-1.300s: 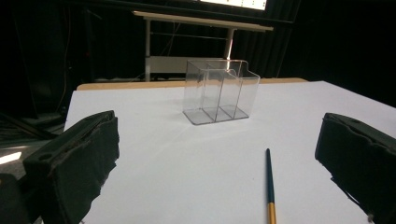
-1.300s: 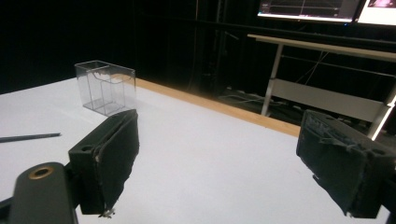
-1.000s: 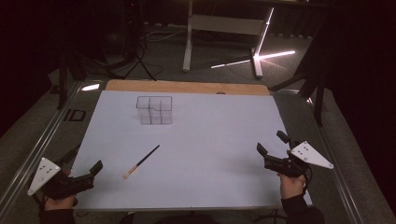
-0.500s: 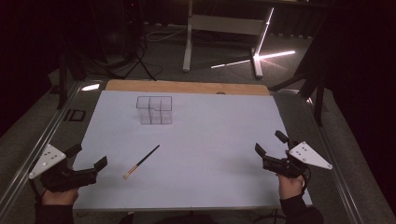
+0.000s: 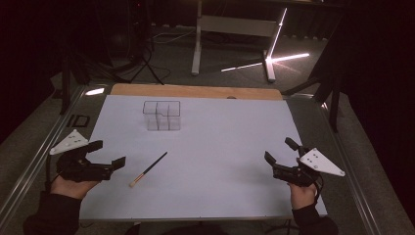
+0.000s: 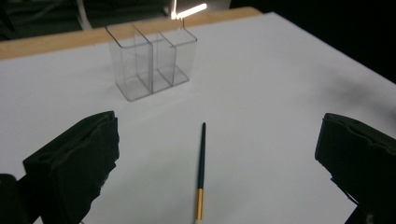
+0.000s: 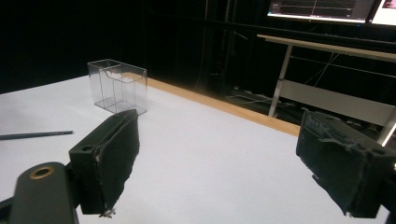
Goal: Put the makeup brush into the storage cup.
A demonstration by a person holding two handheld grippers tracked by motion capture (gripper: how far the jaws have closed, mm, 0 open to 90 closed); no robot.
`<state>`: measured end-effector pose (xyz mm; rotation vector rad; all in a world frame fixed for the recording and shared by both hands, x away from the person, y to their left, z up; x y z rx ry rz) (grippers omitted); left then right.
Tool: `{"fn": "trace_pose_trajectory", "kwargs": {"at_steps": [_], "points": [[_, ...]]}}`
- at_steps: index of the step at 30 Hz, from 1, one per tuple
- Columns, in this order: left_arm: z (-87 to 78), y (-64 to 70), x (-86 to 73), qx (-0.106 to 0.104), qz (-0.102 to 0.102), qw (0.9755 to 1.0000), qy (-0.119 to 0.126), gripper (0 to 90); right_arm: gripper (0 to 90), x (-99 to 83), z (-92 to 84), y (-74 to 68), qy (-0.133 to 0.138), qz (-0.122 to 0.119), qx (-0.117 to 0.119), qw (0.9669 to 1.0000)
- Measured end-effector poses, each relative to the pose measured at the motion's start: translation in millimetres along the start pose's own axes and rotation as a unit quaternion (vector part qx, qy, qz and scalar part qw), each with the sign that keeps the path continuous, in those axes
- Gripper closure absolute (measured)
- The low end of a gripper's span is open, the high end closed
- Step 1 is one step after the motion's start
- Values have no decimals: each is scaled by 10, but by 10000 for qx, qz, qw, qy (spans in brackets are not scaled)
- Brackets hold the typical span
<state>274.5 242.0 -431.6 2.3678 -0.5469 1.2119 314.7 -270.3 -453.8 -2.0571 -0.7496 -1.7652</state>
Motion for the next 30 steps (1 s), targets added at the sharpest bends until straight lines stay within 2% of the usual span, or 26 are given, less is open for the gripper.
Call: {"fn": "trace_pose_trajectory", "kwargs": {"at_steps": [6,12,14,17,19,22,24,27,28,29,30], "points": [[164,38,74,-161,-21,9995,-270,0,131,-6,6,-5,-7,37,34,10000],[331,87,95,-89,162,9981,-584,0,132,-6,7,-9,-9,34,54,10000],[377,92,99,13,228,9979,-609,0,132,-8,9,-12,-14,36,71,10000],[447,88,90,56,244,9975,-660,0,132,-10,11,-16,-28,39,83,10000],[499,80,67,158,345,9964,-752,0,132,-10,12,-17,-29,33,83,10000],[560,67,31,179,438,9956,-805,0,132,-7,11,-20,-23,16,89,10000],[593,64,3,280,569,9940,-895,0,132,-7,10,-23,-21,18,99,9999],[622,92,-16,253,500,9934,-998,0,132,-7,10,-21,-20,17,99,9999],[629,101,-20,309,496,9925,-1076,0,131,-8,11,-20,-21,20,98,9999],[639,111,-28,231,476,9917,-1172,0,132,-11,12,-20,-30,28,95,9999],[650,118,-35,238,455,9909,-1244,0,132,-11,12,-20,-30,28,95,9999]]}}
Point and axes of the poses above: each handheld gripper's, and its own axes: z roughly forward along the jaws, x roughly out of its top, y roughly to its right, the point moved 5 cm from there along z, roughly forward along the jaws, and after that the axes turned 1 degree about -z, right-handed, at the moved point
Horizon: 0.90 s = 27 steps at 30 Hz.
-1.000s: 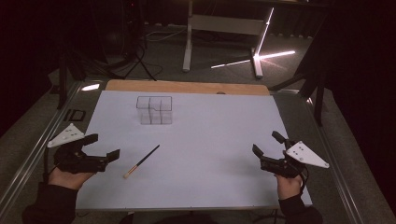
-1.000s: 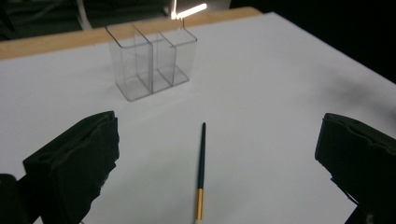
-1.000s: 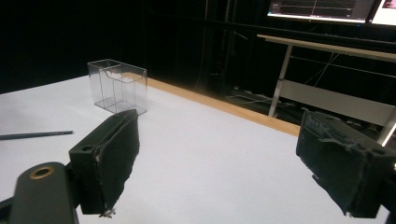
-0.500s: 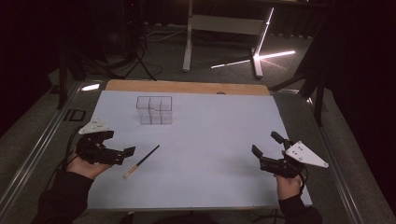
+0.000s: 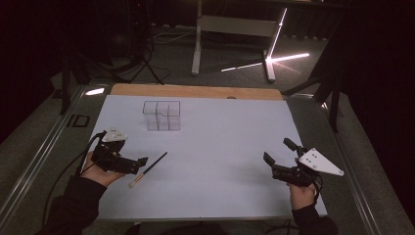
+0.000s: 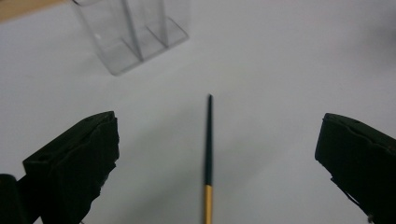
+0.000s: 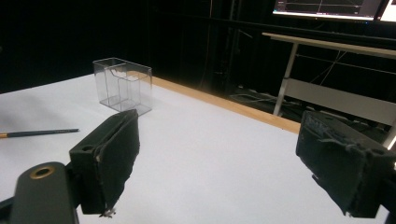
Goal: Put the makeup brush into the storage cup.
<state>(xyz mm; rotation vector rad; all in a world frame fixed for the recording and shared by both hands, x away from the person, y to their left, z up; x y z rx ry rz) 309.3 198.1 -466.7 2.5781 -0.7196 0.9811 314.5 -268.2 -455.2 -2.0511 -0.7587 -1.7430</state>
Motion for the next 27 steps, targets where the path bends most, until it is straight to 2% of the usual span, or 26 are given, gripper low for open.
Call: {"fn": "trace_pose_trajectory", "kwargs": {"at_steps": [2,8,10,12,14,16,19,21,22,27], "points": [[28,17,-17,-79,38,9998,-196,0,132,0,1,-3,-5,-1,-1,10000],[114,18,-77,-130,-150,9978,-628,0,132,1,3,-13,-15,-19,17,10000],[142,7,-99,-221,-262,9964,-773,0,132,-4,8,-13,-27,-27,22,10000],[176,-15,-124,-225,-335,9949,-924,0,134,-8,13,-14,-28,-14,48,10000],[193,-27,-135,-146,-377,9945,-968,13,134,-9,14,-13,-31,-15,47,10000],[234,-61,-165,-159,-486,9925,-1114,34,134,-5,9,-17,-24,-16,43,10000],[283,-74,-199,-194,-454,9906,-1274,67,134,-4,8,-15,-27,-23,32,10000],[310,-81,-220,-256,-415,9898,-1340,122,134,-7,11,-16,-36,-14,36,10000],[330,-83,-238,-307,-397,9884,-1437,157,134,-8,12,-16,-37,-20,32,10000],[400,-83,-290,-302,-321,9853,-1653,237,134,-8,14,-21,-46,-26,44,10000]]}}
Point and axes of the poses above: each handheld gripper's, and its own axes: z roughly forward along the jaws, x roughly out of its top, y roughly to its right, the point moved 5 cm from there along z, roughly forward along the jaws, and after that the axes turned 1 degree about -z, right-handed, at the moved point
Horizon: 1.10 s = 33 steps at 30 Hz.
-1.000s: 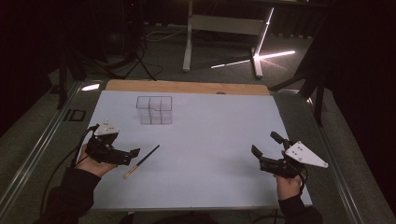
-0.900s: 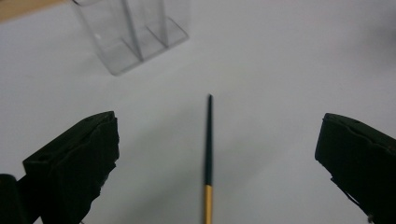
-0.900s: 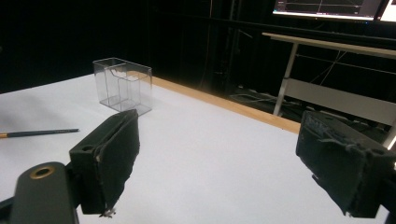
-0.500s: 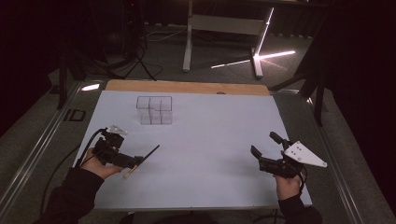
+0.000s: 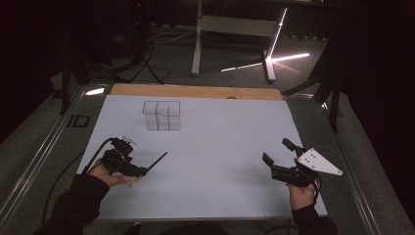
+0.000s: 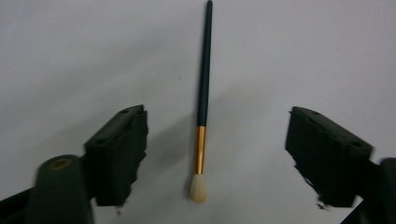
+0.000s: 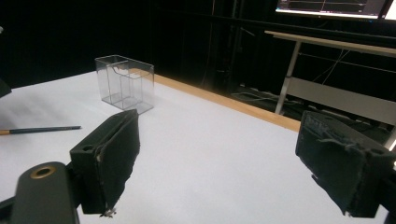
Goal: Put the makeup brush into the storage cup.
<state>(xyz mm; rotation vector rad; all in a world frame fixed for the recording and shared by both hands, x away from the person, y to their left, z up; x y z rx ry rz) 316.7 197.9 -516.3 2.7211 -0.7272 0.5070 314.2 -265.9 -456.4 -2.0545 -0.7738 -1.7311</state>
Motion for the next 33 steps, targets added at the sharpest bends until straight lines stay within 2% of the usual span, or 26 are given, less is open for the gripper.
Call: {"fn": "trace_pose_trajectory", "kwargs": {"at_steps": [6,7,11,12,14,26,33], "points": [[94,-13,-22,5,110,9997,-202,404,134,0,0,-1,-5,-7,4,10000],[113,-13,-25,-54,145,9996,-242,434,134,-1,0,-1,-10,-7,4,10000],[164,-25,-29,-35,184,9991,-381,509,135,-4,4,-2,-18,-3,17,10000],[178,-21,-27,-89,189,9990,-407,532,135,-5,4,-2,-23,-5,15,10000],[201,-25,-26,-23,237,9986,-474,574,135,-5,4,-1,-27,-12,-1,10000],[353,-55,-48,-48,278,9972,-690,686,135,-2,0,6,-23,-19,-21,10000],[412,-15,-53,50,479,9951,-868,732,135,-9,6,8,-53,-13,-11,10000]]}}
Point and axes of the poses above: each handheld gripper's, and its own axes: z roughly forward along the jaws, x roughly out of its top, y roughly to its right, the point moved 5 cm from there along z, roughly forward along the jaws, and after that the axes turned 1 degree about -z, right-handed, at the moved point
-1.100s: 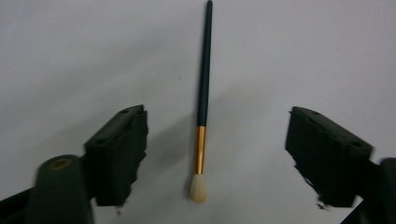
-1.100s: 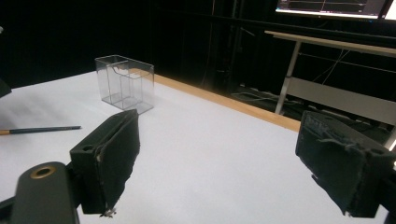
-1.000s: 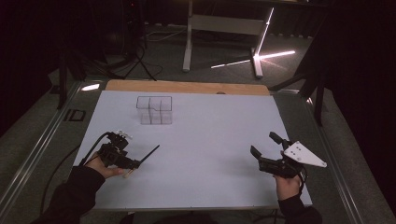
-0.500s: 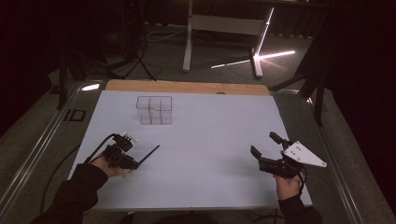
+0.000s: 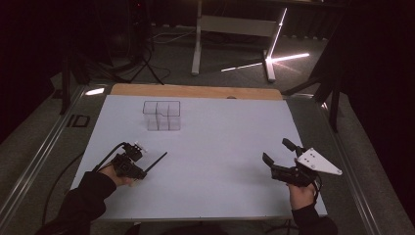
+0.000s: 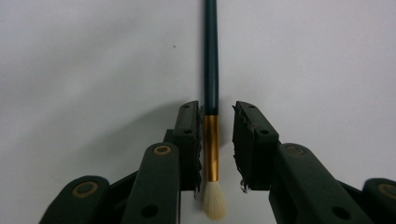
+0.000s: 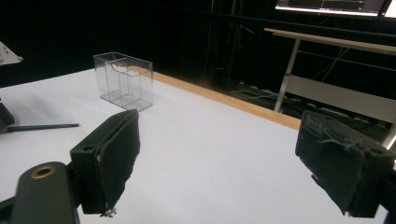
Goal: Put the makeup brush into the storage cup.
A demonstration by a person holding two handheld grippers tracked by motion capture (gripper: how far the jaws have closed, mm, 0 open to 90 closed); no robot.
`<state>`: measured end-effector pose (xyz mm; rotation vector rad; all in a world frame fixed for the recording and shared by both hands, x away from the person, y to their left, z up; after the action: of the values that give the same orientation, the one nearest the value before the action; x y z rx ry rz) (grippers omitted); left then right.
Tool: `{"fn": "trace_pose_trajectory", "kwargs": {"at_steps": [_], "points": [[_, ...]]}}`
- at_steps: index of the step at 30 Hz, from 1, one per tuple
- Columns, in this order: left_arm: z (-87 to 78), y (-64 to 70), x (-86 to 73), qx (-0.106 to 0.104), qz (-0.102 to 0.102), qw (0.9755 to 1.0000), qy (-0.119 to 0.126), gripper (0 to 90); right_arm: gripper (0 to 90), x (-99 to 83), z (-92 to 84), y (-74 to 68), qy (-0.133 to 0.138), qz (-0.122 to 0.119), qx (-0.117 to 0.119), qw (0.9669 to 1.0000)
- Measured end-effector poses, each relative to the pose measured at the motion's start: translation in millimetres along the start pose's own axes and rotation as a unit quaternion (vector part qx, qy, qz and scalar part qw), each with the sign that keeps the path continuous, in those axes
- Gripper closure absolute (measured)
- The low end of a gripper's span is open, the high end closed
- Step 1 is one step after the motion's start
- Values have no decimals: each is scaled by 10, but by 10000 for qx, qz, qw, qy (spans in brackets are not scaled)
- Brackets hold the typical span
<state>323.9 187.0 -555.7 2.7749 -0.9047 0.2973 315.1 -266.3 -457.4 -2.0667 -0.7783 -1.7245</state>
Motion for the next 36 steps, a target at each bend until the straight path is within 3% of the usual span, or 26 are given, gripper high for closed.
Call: {"fn": "trace_pose_trajectory", "kwargs": {"at_steps": [2,9,15,20,21,25,36], "points": [[24,27,1,-77,30,9999,-65,736,135,0,0,-2,-2,0,1,10000],[41,56,31,255,190,9992,-250,812,135,-6,8,4,-16,2,5,10000],[49,27,32,107,187,9995,-237,835,135,-15,16,-1,-53,25,28,10000],[35,23,39,68,324,9991,-268,840,135,-21,28,0,-75,32,26,10000],[21,18,50,113,360,9990,-235,840,135,-19,27,-1,-75,29,23,10000],[-43,31,96,-43,367,9992,-139,840,135,-20,25,5,-69,39,15,10000],[-264,89,257,-40,574,9983,0,840,135,-30,36,0,-99,45,31,9999]]}}
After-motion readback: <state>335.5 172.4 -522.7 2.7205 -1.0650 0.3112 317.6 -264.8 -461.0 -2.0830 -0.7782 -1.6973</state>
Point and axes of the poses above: each handheld gripper's, and its own axes: z roughly forward along the jaws, x roughly out of its top, y roughly to its right, the point moved 5 cm from there along z, roughly forward along the jaws, and after that the axes turned 1 degree about -z, right-handed, at the moved point
